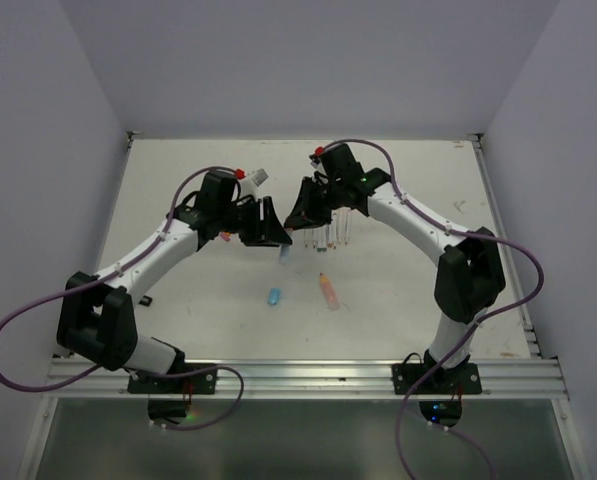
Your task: Open the pen caps
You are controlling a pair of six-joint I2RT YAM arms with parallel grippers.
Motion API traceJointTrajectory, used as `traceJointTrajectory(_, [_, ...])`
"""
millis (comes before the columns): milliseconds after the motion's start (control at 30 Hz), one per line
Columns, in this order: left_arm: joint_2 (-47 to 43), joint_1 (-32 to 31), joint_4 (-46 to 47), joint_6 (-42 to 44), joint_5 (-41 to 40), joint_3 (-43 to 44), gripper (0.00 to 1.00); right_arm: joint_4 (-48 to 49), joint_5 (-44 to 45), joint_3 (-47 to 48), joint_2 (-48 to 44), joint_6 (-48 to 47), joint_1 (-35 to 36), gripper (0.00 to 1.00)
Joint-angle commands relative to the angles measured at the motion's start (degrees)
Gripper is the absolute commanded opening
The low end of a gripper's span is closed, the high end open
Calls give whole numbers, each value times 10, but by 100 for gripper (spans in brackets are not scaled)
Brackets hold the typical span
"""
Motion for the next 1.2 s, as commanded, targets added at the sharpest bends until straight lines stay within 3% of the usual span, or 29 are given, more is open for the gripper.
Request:
traceJointTrajectory(0, [-24, -4, 22, -3, 26, -26, 52, 30, -4, -5, -40, 18, 2, 0])
traceJointTrajectory(233, [-23, -4, 67, -15, 54, -42, 50, 71, -36, -25, -48, 45, 3, 0])
traceJointTrajectory(367, [-16, -5, 70, -16, 62, -41, 42, 79, -42, -30, -53, 57, 2, 0])
traceJointTrajectory(467, [-19, -6, 72, -17, 70, -45, 27, 84, -42, -37, -53, 62, 2, 0])
traceJointTrajectory(533, [-20, -7, 73, -19, 76, -48, 1, 87, -39, -44, -54, 61, 3, 0])
traceJointTrajectory(733, [-43, -8, 80, -29, 89, -56, 0, 175, -20, -113, -62, 89, -4, 0])
traceJointTrajectory(900, [-65, -8, 97, -41, 86, -69, 0, 324, 22, -191, -103, 132, -24, 0])
traceJointTrajectory(1067, [-91, -5, 168, -70, 131, -102, 0, 494, -57, -219, -91, 198, -76, 0])
traceJointTrajectory(1167, [-92, -4, 146, -59, 123, -98, 0, 503, -64, -215, -93, 197, -103, 0])
